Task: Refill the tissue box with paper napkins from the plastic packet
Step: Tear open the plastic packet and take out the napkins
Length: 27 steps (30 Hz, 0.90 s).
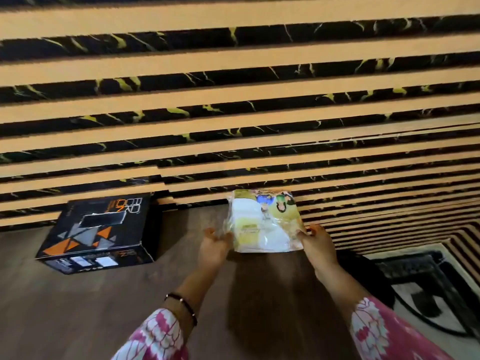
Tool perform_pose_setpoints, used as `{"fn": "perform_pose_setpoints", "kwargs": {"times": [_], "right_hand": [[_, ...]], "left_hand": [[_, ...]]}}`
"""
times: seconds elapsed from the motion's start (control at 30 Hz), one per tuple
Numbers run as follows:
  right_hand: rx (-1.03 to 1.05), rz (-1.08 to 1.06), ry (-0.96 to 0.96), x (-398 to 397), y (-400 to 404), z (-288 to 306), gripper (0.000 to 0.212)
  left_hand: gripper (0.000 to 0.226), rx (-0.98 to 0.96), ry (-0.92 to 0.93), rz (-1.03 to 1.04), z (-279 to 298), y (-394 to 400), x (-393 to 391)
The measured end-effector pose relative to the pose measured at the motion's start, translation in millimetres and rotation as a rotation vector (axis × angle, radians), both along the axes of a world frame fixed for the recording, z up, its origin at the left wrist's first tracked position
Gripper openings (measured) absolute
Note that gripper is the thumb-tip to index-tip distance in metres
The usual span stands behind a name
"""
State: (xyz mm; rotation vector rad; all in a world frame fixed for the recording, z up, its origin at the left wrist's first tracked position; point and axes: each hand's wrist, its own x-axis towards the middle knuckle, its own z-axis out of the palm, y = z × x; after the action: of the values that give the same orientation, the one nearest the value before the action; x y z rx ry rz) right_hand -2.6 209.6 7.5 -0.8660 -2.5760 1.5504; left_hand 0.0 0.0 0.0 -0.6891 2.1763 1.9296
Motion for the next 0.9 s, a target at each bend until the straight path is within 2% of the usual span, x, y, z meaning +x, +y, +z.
{"fn": "perform_pose_setpoints", "kwargs": {"times": [0.07, 0.1, 0.23, 0.43, 0.53, 0.67, 0.9], "right_hand": [[-0.102, 0.014, 0.008, -8.2, 5.3, -8.5, 0.027], [-0.139, 0.024, 0.009, -10.7, 6.2, -12.9, 0.025], [-0.185, 0.026, 0.037, -12.7, 7.7, -23.5, 0.022], [-0.118, 0.033, 0.074, 0.7, 12.3, -22.1, 0.011], [-0.186, 0.026, 0.107, 30.0, 10.5, -17.2, 0.013], [-0.223, 0.026, 0.100, 88.9, -1.6, -16.4, 0.015], [-0.098, 0.142, 0.030, 200.1, -26.3, -7.9, 0.020]], "left_hand": [[0.054, -0.037, -0.083, 0.034, -6.6, 9.2, -8.8], [0.056, -0.078, -0.118, 0.034, -9.4, 10.9, -11.8], [0.031, -0.053, -0.184, 0.042, -7.4, 20.2, -17.3], [0.008, -0.087, -0.101, 0.025, -1.6, 14.2, 7.1], [0.013, -0.066, -0.083, -0.005, 6.9, 5.6, 38.2], [0.005, 0.033, -0.073, -0.028, 17.9, -10.7, 99.3], [0.006, 0.102, -0.089, -0.075, 6.8, -56.3, 211.0]]}}
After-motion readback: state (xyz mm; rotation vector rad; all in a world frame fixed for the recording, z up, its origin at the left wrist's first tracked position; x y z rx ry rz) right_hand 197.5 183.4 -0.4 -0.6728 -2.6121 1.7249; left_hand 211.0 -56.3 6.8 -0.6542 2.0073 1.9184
